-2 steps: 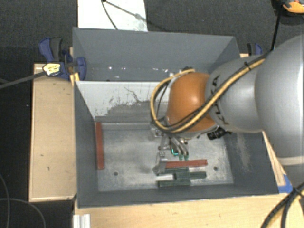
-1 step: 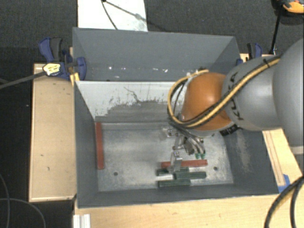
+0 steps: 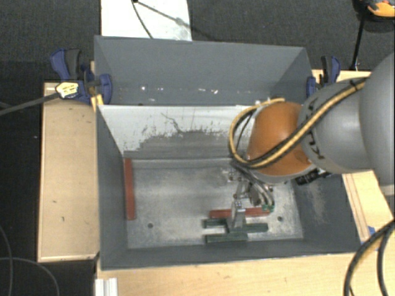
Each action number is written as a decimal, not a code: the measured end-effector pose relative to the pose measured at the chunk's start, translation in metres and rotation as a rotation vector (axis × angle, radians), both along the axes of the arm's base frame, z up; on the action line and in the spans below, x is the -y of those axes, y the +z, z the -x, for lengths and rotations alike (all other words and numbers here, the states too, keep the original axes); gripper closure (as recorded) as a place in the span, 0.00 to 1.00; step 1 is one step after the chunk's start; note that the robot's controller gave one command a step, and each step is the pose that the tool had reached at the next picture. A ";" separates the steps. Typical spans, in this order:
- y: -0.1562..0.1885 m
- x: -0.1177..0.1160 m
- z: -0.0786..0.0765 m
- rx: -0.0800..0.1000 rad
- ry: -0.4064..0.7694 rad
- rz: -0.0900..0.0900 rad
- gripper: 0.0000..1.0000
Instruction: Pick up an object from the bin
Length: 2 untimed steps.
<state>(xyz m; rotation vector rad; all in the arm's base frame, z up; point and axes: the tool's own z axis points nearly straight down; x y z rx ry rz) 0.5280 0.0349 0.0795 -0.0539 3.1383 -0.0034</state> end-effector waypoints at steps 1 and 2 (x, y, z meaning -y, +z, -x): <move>-0.003 -0.044 0.037 0.020 0.506 0.003 1.00; -0.003 -0.044 0.037 0.020 0.505 0.003 1.00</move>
Offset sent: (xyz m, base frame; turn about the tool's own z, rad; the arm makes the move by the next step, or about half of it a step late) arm 0.0000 0.0000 0.0000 0.0000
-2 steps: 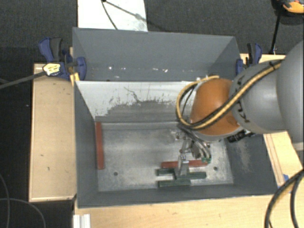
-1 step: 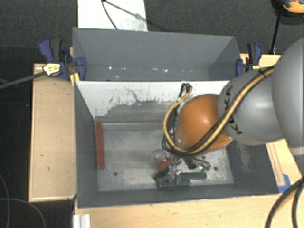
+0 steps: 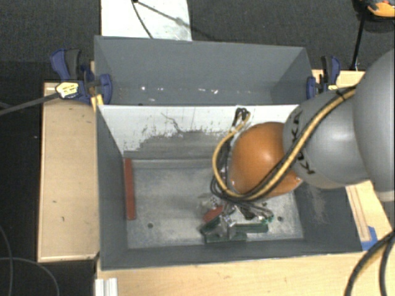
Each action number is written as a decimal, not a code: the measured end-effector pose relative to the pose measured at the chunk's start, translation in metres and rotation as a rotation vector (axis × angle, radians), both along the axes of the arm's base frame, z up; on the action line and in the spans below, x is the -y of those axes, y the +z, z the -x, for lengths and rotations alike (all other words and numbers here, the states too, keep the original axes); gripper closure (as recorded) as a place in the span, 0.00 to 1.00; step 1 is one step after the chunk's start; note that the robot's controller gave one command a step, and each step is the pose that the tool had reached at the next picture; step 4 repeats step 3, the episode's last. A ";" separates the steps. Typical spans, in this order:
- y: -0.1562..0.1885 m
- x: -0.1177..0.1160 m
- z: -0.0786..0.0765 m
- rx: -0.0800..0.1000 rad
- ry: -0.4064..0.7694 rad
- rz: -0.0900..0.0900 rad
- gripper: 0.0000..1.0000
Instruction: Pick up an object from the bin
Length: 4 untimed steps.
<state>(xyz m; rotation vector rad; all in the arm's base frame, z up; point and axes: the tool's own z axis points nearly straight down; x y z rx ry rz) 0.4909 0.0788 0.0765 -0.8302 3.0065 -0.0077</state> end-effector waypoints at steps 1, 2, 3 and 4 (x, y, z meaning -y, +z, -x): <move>0.100 -0.025 -0.040 -0.021 0.050 0.000 1.00; 0.100 -0.025 -0.040 -0.021 0.048 0.000 1.00; 0.140 -0.012 -0.019 -0.031 0.054 0.001 1.00; 0.140 -0.012 -0.019 -0.031 0.054 0.001 1.00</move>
Offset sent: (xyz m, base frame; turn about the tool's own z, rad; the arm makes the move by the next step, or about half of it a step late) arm 0.0000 0.0000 0.0000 0.0000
